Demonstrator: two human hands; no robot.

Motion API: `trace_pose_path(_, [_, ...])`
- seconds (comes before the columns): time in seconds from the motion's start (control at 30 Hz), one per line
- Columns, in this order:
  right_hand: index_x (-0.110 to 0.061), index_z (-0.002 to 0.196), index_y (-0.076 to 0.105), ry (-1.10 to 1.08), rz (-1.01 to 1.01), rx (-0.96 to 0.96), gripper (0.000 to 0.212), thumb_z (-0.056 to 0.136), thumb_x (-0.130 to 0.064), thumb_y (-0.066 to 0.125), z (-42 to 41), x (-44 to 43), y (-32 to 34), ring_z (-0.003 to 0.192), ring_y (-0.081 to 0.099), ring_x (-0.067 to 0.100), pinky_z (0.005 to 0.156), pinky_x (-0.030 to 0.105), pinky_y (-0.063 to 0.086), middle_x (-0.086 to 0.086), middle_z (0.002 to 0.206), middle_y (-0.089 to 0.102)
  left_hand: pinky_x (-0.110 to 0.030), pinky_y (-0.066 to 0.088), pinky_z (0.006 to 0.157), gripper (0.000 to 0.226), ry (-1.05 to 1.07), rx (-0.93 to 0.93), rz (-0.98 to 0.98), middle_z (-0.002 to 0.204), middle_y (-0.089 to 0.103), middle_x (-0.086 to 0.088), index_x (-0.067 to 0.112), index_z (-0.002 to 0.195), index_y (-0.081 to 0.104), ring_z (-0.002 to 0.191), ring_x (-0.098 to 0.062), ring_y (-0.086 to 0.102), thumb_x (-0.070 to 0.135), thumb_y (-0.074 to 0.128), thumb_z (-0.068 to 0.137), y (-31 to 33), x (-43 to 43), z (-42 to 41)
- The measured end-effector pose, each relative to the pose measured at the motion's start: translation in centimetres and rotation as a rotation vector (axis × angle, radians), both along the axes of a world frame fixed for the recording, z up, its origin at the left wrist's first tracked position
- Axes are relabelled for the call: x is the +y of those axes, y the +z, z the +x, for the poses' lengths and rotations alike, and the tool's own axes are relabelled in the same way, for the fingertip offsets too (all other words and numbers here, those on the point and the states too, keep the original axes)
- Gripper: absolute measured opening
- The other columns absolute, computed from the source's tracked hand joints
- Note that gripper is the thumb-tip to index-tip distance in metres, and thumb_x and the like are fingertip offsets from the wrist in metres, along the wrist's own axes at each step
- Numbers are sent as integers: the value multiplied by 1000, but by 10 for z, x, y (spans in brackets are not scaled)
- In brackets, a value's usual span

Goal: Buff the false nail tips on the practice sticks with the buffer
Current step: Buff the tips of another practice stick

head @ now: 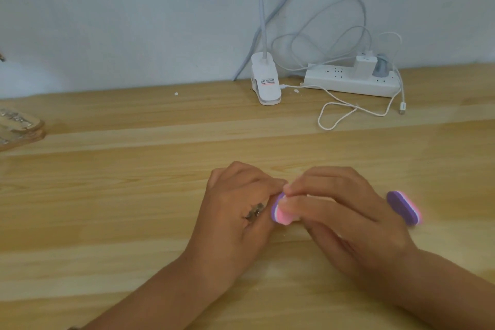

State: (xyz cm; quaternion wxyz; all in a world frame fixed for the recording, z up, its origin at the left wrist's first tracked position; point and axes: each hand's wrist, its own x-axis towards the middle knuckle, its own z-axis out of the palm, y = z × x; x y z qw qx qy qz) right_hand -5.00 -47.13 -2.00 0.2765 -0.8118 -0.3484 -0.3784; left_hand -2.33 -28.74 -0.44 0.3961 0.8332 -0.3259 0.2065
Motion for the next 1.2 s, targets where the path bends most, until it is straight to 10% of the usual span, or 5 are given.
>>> trace_pose_path(0.57, [-12, 112, 68, -180, 239, 151, 23, 91, -3, 66, 6, -16, 6, 103, 64, 15, 92, 28, 47, -6, 107, 67, -39, 48, 81, 9, 23, 148, -147, 87, 69, 18, 27, 85, 78, 94, -10, 60, 25, 70, 83, 1, -1, 1])
trace_pose_path(1.2, [-4, 111, 70, -15, 16, 89, 30, 87, 11, 61, 2, -4, 5, 102, 63, 23, 93, 28, 47, 8, 111, 67, -30, 48, 74, 10, 3, 204, -176, 81, 69, 15, 32, 79, 78, 86, -9, 60, 39, 72, 75, 3, 1, 0])
